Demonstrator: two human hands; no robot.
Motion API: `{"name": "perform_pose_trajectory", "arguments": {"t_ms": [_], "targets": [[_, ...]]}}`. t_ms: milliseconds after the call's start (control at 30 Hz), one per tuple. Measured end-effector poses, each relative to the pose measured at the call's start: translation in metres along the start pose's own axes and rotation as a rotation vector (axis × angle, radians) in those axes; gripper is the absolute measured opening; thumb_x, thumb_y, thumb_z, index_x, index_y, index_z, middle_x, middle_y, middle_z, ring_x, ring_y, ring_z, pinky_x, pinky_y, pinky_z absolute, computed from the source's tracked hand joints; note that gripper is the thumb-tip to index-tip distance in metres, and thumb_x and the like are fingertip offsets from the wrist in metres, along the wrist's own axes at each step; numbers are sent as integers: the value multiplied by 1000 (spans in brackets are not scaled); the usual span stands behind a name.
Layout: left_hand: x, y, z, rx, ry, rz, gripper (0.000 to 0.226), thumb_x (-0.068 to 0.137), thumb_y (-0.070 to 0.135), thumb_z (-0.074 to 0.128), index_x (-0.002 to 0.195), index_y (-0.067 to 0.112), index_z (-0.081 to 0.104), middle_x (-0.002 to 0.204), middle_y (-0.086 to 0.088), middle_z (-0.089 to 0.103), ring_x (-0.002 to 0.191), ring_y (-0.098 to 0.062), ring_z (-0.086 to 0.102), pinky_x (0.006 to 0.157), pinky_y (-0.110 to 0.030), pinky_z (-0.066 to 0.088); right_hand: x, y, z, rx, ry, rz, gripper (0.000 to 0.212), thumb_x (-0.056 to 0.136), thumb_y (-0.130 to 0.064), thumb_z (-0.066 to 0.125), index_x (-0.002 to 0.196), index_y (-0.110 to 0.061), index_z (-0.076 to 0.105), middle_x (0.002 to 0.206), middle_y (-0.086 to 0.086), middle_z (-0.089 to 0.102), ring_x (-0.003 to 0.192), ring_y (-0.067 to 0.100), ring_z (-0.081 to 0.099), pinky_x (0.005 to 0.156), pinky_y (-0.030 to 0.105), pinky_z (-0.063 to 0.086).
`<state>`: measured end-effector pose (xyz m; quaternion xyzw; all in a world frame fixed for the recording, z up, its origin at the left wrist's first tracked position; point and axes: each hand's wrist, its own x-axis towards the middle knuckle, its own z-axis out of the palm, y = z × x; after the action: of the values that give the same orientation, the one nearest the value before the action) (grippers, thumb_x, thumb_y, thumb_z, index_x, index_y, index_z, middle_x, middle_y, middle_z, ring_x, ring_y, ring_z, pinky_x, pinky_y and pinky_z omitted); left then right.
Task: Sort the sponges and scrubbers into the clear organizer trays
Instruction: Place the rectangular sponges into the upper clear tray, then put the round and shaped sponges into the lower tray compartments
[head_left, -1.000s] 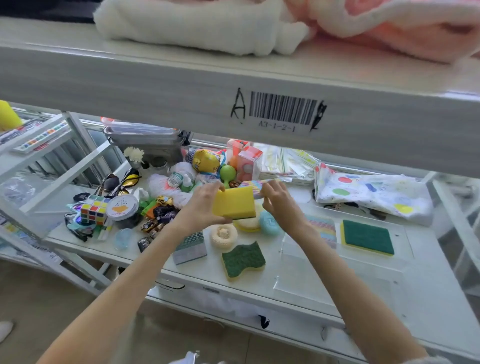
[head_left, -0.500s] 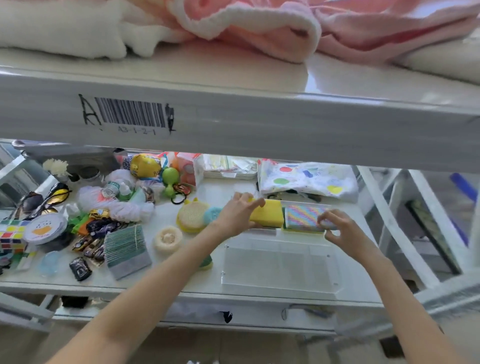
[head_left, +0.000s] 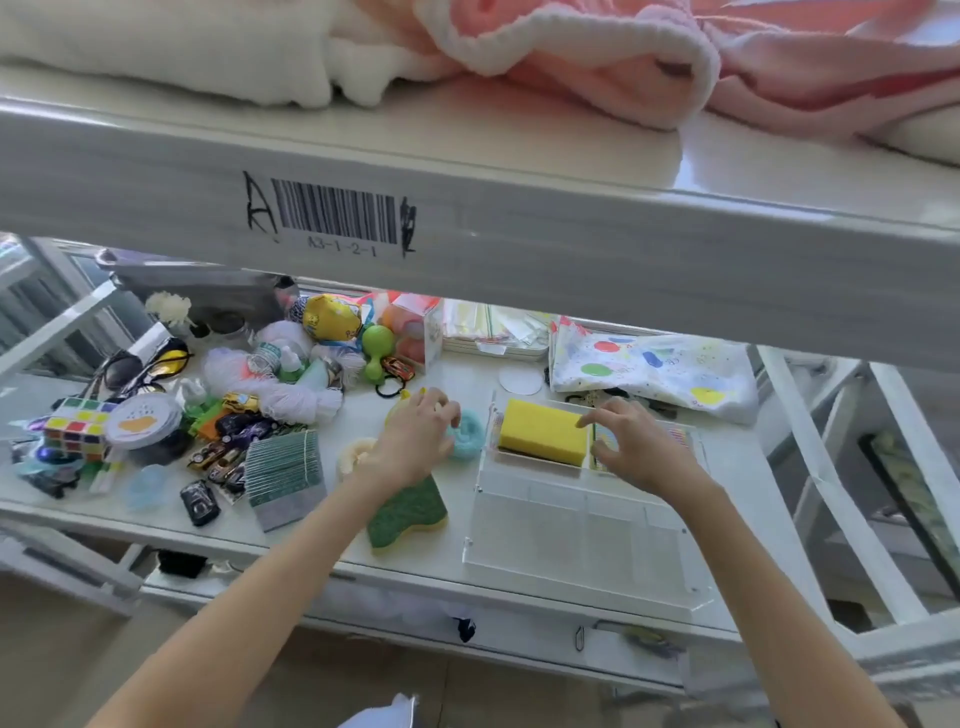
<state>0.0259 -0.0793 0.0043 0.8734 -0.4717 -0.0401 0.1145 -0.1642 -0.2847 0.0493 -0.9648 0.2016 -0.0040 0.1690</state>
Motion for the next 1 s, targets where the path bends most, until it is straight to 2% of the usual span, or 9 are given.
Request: {"name": "perform_pose_trajectory", "arguments": {"t_ms": [100, 200, 267, 367, 433, 533, 667, 800, 1000], "targets": [[-18, -43, -3, 72, -150, -151, 28, 87, 17, 55, 113, 10, 50, 124, -14, 47, 115, -32, 44, 92, -42, 46, 20, -58, 23, 34, -35, -162, 30, 89, -18, 55, 119, -19, 57, 122, 8, 53, 116, 25, 47, 98, 35, 37], [-30, -74, 1, 171, -314, -206, 42, 85, 18, 56, 124, 10, 43, 130, -17, 43, 119, -34, 42, 92, -37, 41, 33, -112, 60, 16, -138, -322, 38, 84, -16, 58, 122, -15, 54, 121, 12, 53, 114, 28, 47, 99, 40, 41], [-33, -85, 4, 180, -397, -220, 56, 82, 20, 63, 132, 12, 38, 134, -17, 41, 125, -33, 39, 98, -38, 38, 40, -138, 90, -41, -245, -374, 44, 81, -15, 61, 124, -12, 51, 124, 14, 51, 114, 31, 47, 97, 42, 42], [-34, -92, 11, 193, -504, -231, 82, 74, 19, 75, 140, 20, 27, 142, -15, 35, 133, -32, 34, 109, -45, 28, 46, -154, 131, -149, -403, -359, 58, 74, -13, 69, 125, -10, 42, 124, 18, 48, 115, 34, 45, 97, 42, 42], [-32, -94, 19, 178, -491, -213, 88, 71, 19, 77, 141, 26, 25, 146, -13, 32, 136, -32, 32, 110, -48, 25, 48, -153, 147, -149, -441, -325, 62, 72, -8, 68, 126, -10, 35, 122, 18, 48, 117, 35, 43, 100, 42, 38], [-31, -95, 27, 149, -423, -158, 76, 72, 25, 72, 135, 29, 30, 138, -8, 41, 130, -30, 41, 104, -46, 31, 48, -151, 150, -134, -399, -314, 61, 73, -8, 67, 125, -14, 36, 118, 18, 50, 115, 35, 44, 99, 46, 37], [-31, -94, 21, 95, -307, -137, 66, 73, 30, 70, 130, 29, 38, 124, -9, 48, 118, -30, 47, 100, -42, 34, 37, -149, 136, -79, -291, -357, 65, 73, -16, 70, 129, -17, 37, 116, 15, 49, 109, 32, 42, 90, 44, 44], [-35, -78, -10, -61, -190, -97, 67, 70, 38, 76, 128, 31, 42, 123, -9, 47, 117, -28, 42, 100, -42, 39, 11, -132, 95, 38, -168, -341, 61, 75, -21, 69, 128, -22, 40, 123, 8, 45, 115, 24, 40, 94, 41, 48], [-51, 0, -18, -248, -246, 91, 66, 69, 41, 78, 127, 31, 49, 134, -5, 41, 125, -23, 35, 107, -40, 37, -51, -48, 42, 77, -121, -182, 56, 77, -24, 70, 125, -29, 43, 125, -3, 39, 115, 12, 39, 97, 30, 49]]}}
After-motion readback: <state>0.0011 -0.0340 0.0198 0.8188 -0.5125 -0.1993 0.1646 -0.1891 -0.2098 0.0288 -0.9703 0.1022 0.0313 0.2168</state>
